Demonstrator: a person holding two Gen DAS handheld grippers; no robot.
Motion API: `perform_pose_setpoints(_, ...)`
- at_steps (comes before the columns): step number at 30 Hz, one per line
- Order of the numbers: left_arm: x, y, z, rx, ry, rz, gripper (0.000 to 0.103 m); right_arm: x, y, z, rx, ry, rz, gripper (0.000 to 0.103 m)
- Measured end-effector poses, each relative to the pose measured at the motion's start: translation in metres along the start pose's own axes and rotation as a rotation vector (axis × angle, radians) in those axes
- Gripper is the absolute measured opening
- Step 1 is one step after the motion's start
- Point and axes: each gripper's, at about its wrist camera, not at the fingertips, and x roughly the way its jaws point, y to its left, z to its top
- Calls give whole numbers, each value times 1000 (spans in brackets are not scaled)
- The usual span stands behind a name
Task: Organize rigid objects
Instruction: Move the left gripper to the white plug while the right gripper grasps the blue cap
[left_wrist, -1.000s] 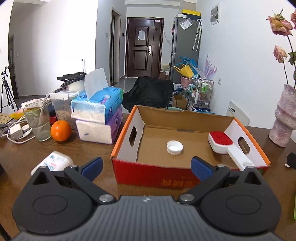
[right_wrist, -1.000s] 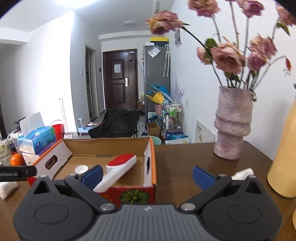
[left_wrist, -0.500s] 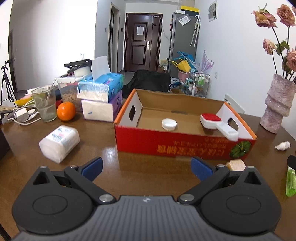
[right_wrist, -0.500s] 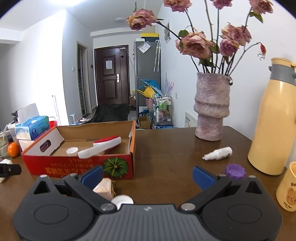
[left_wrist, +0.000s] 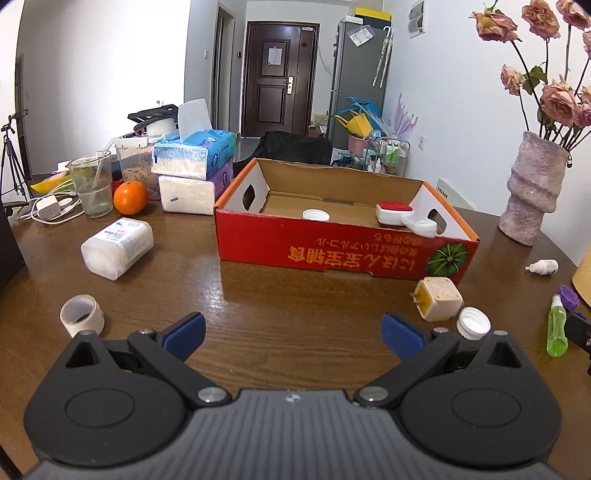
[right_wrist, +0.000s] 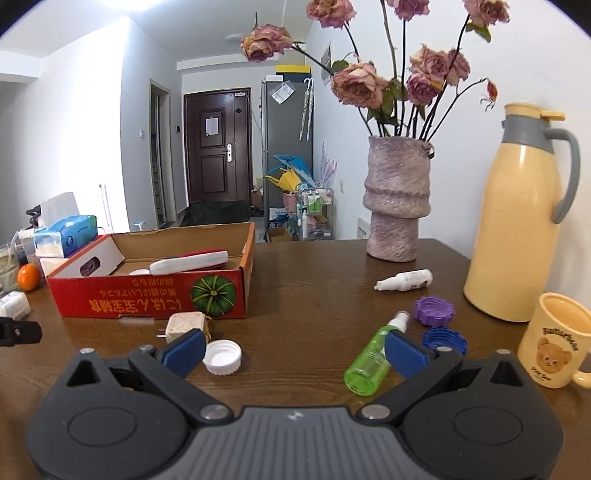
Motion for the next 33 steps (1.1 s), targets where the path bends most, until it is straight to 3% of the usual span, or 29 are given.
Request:
perform_pose_setpoints(9, -9, -8, -14, -13, 15, -17, 103, -9, -27, -21, 36, 27, 19, 103)
perform_pose_setpoints(14, -8, -13, -19, -19, 29, -20, 103, -12, -52, -29, 114, -10, 51, 103)
perform_pose_setpoints(22, -6, -19, -22, -22, 41, -17, 103, 5, -79, -30, 59, 19, -55, 103)
perform_pose_setpoints(33, 1, -32, -24, -18, 66, -16, 103, 43, -115, -29, 20, 72, -149, 89)
